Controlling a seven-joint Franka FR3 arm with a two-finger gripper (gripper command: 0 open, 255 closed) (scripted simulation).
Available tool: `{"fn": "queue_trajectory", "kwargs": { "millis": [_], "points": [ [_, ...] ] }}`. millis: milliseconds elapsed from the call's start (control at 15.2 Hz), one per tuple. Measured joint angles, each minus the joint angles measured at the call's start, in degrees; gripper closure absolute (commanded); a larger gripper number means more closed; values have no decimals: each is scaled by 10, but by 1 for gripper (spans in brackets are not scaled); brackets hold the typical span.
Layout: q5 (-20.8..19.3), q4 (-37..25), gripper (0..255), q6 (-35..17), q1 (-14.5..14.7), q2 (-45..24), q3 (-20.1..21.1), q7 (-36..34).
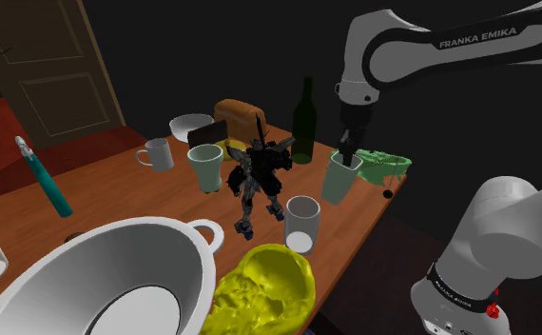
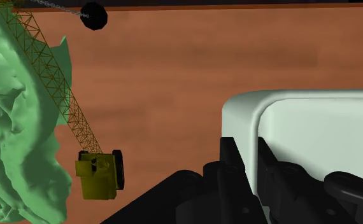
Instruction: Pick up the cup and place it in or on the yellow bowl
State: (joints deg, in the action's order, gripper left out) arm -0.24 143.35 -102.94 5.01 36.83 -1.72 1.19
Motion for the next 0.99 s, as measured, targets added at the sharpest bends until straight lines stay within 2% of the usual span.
{"fn": "queue_trajectory", "kwargs": {
  "millis": [990],
  "points": [
    [1, -118, 255, 114, 1, -4, 1, -1]
  ]
}}
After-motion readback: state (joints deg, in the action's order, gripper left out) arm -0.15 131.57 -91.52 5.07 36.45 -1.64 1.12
